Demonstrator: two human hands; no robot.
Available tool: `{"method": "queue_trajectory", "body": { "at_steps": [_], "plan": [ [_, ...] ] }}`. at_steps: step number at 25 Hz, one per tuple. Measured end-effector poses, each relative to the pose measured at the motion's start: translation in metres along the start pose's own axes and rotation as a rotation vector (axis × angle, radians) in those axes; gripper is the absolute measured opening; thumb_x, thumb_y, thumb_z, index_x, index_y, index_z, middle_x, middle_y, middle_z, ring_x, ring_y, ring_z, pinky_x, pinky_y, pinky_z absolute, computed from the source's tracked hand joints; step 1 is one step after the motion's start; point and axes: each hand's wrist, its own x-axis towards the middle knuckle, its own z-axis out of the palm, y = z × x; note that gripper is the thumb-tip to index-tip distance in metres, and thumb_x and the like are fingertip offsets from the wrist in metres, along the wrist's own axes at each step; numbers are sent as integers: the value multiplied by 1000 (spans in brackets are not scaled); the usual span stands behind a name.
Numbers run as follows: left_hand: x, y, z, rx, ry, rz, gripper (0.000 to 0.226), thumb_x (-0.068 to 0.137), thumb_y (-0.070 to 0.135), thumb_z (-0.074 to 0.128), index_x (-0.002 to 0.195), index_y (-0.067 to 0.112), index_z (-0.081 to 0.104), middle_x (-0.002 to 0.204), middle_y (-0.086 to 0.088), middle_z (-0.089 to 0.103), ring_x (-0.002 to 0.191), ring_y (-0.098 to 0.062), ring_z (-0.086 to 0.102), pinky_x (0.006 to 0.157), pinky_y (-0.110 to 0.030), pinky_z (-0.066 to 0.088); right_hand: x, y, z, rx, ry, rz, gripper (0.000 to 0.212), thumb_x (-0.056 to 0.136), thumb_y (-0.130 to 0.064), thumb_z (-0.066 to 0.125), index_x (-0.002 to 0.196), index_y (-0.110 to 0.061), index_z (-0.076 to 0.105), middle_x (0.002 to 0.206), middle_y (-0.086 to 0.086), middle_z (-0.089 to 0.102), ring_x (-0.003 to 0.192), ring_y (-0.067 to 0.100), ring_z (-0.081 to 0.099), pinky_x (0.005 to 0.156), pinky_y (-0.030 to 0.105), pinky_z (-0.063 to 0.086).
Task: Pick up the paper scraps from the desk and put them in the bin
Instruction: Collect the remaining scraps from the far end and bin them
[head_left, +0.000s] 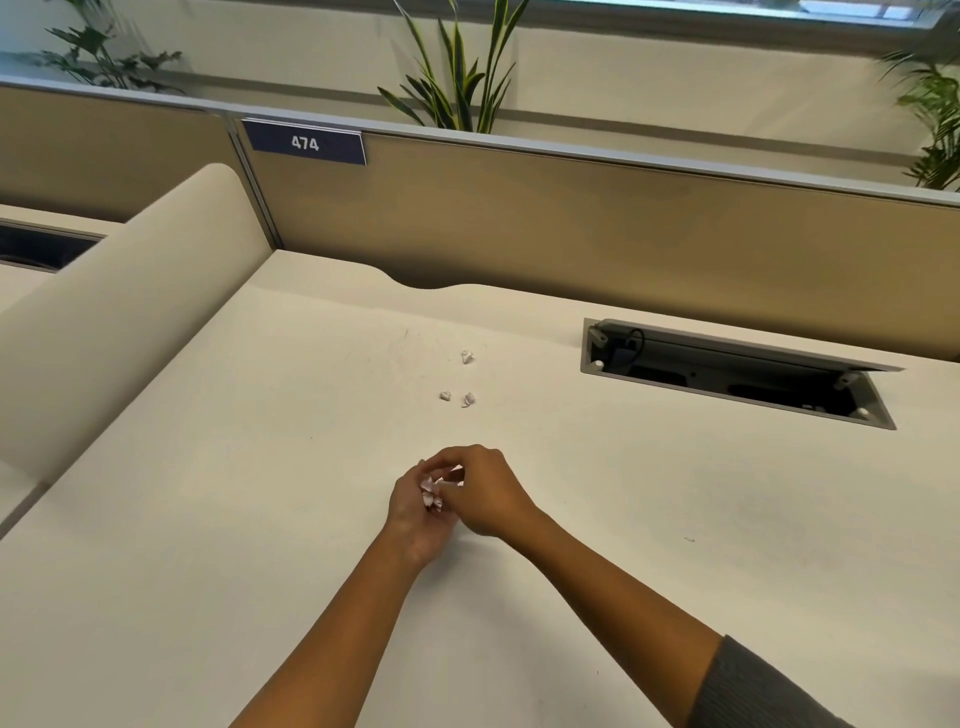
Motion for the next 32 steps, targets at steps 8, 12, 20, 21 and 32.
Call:
{"method": "queue_trajectory", "body": {
  "at_steps": [8,12,20,21,32],
  "plan": [
    [15,22,7,19,73,-7,32,100,16,34,87,1,59,72,-8,49,58,-17,43,38,-18,37,62,29,-34,-37,197,-19,26,92,-1,53,111,-10,70,115,4,71,101,17,66,89,19,48],
    [28,35,11,59,84,18,33,100,15,32,86,2,59,71,-8,48,56,-17,44,38,-18,37,116,42,-44,-196,178,-47,32,97,-9,51,128,-6,57,134,12,56,121,27,56,103,33,42],
    [42,57,16,56,65,66,32,100,16,34,86,2,60,67,-6,49,53,-16,45,40,-19,37,190,50,-49,-369,13,-47,55,105,-21,39,155,-11,20,165,5,11,151,21,16,121,31,15],
    [43,57,13,57,68,65,32,100,16,34,87,2,60,68,-6,49,54,-16,45,40,-19,37,194,51,-47,-394,-33,-39,56,106,-24,37,156,-13,17,166,4,7,152,19,11,122,31,11],
    [27,46,1,65,95,61,31,100,16,34,88,2,59,72,-7,48,58,-18,44,41,-19,37,152,67,-42,-710,-232,-348,40,102,-28,48,140,-14,50,152,4,40,137,22,43,103,36,41]
  ]
}}
